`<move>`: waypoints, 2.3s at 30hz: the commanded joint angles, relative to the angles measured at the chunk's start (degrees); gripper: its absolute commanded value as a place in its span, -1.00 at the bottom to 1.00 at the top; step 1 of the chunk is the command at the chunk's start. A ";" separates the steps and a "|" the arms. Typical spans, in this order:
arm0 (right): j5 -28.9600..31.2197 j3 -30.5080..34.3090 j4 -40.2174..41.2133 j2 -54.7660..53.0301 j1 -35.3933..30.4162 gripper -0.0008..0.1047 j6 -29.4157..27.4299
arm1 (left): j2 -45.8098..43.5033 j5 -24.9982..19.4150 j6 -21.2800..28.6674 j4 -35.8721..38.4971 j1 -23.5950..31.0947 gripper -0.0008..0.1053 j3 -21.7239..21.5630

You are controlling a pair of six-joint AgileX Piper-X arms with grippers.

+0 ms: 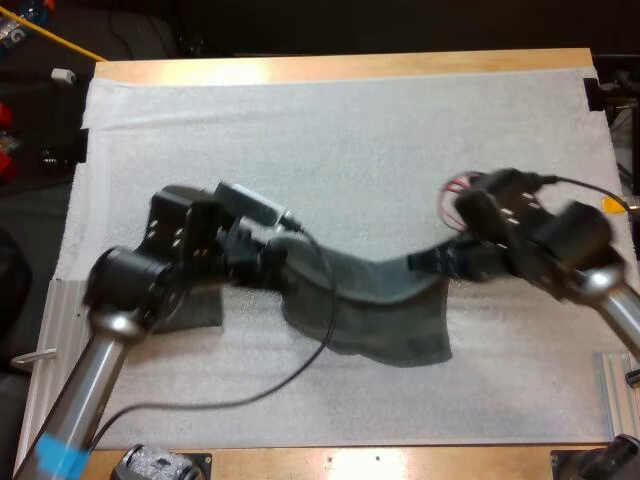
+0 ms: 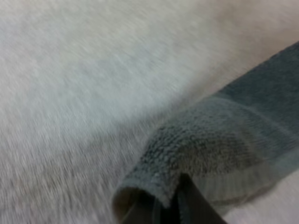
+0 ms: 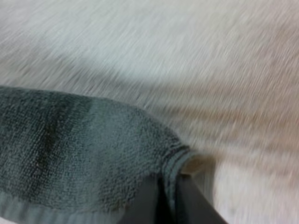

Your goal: Pick towel from pile, fold and stack

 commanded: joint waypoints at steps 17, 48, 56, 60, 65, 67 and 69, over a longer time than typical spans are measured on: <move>18.14 -0.27 -18.47 11.07 -0.19 -0.99 -0.49 | 14.04 -8.79 0.03 -17.74 0.08 -0.98 0.02; 24.24 -0.27 -27.68 15.93 -4.20 -0.79 0.01 | 19.82 -19.30 0.03 -27.10 0.08 -0.93 0.02; 23.03 -0.27 -31.78 15.93 -5.97 0.39 -0.72 | 19.82 -19.30 0.03 -30.66 0.08 0.05 -0.11; 24.47 -0.27 -29.79 14.94 -6.18 0.33 -4.32 | 19.32 -18.69 0.03 -29.46 0.08 0.15 -2.13; 24.46 -0.27 -24.54 11.52 -6.18 0.33 -5.66 | 14.62 -18.69 0.03 -26.90 0.08 0.15 -2.87; 24.29 -0.27 -22.20 9.41 -6.18 0.33 -6.15 | 11.31 -18.69 0.03 -24.91 0.08 0.15 -2.87; 23.76 -0.27 -20.83 7.63 -6.07 0.33 -6.62 | 8.82 -18.69 0.03 -23.29 0.08 0.15 -2.87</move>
